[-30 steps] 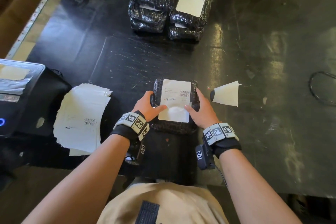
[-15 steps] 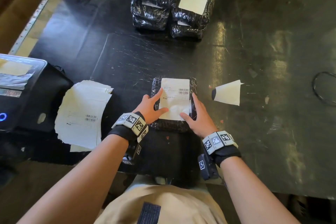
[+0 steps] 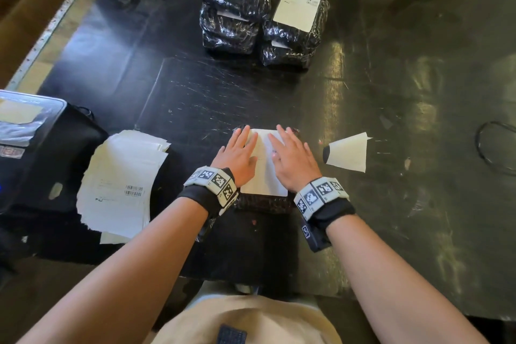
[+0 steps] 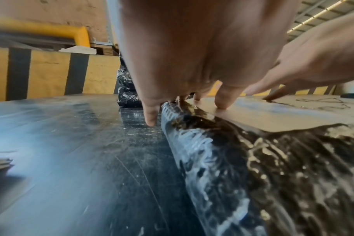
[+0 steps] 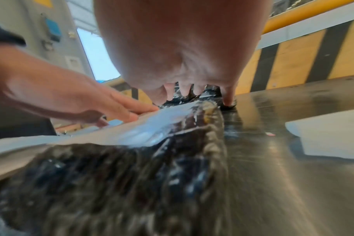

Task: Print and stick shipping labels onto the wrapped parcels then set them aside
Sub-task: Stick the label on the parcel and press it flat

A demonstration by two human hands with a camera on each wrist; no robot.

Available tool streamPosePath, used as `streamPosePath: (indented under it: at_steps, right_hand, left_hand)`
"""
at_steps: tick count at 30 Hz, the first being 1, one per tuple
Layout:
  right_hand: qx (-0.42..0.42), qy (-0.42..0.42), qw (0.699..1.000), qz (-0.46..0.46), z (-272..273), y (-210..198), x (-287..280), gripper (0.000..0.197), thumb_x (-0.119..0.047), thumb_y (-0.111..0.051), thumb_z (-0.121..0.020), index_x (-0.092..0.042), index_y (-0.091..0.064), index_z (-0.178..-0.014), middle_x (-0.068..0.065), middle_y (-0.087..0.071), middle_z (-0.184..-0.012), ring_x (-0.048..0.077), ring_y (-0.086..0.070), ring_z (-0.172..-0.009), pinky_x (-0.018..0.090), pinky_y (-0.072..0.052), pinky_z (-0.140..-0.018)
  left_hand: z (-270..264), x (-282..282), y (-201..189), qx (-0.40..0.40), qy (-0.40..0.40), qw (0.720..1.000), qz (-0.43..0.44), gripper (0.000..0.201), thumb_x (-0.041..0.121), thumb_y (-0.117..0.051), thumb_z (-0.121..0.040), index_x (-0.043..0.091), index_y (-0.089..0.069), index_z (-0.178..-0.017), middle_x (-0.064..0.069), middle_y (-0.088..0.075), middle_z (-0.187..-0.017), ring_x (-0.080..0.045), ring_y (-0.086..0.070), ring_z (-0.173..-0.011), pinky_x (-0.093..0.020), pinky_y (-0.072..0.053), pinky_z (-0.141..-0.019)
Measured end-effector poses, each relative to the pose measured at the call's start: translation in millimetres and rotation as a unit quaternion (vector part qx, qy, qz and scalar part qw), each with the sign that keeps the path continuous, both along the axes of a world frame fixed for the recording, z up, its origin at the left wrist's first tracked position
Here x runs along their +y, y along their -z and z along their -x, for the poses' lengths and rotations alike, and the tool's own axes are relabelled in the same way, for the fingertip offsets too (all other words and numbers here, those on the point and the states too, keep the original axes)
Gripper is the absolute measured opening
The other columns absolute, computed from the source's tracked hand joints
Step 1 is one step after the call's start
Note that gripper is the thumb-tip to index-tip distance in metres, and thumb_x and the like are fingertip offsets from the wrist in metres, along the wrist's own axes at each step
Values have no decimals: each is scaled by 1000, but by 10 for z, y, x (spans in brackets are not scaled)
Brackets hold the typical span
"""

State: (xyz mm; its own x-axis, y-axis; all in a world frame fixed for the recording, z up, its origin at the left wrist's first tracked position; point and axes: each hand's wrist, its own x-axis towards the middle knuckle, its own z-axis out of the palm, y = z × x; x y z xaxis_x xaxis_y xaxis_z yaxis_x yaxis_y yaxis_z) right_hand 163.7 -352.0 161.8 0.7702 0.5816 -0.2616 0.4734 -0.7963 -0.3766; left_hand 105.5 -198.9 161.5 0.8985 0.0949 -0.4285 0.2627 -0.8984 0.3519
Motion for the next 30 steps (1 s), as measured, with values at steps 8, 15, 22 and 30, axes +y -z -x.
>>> streamPosePath:
  at_steps: [8, 15, 22, 30]
  right_hand:
    - [-53, 4, 998, 45, -47, 128, 74, 49, -39, -21, -104, -36, -16, -152, -13, -11, -161, 12, 0, -149, 55, -3, -118]
    - [77, 184, 978, -60, -202, 165, 46, 55, -57, -44, -93, -38, -33, -144, -8, -13, -158, 21, -29, -141, 47, -33, -111]
    - [111, 246, 948, -170, -230, 228, 127, 47, -47, -58, -91, -29, -50, -133, -9, -28, -143, 5, -46, -106, 24, -43, -87]
    - [131, 288, 927, -203, -310, 216, 171, 26, -38, -55, -94, -28, -55, -118, -8, -34, -133, 3, -44, -104, 26, -42, -93]
  left_hand:
    - [8, 37, 40, -31, -14, 999, -41, 54, 26, -28, -103, 32, -5, -152, 8, 5, -161, -16, 6, -149, -55, -11, -118]
    - [-193, 7, 33, -88, -146, 983, 63, 40, 38, -46, -98, 32, -41, -138, 4, -29, -147, -23, -32, -133, -42, -47, -95]
    - [-425, 76, 126, -87, -235, 961, 120, 39, 45, -58, -91, 26, -62, -125, 0, -42, -137, -20, -37, -127, -35, -41, -96]
    - [-473, 48, 114, -86, -268, 953, 113, 37, 50, -58, -88, 27, -66, -115, 0, -46, -133, -18, -45, -121, -33, -47, -87]
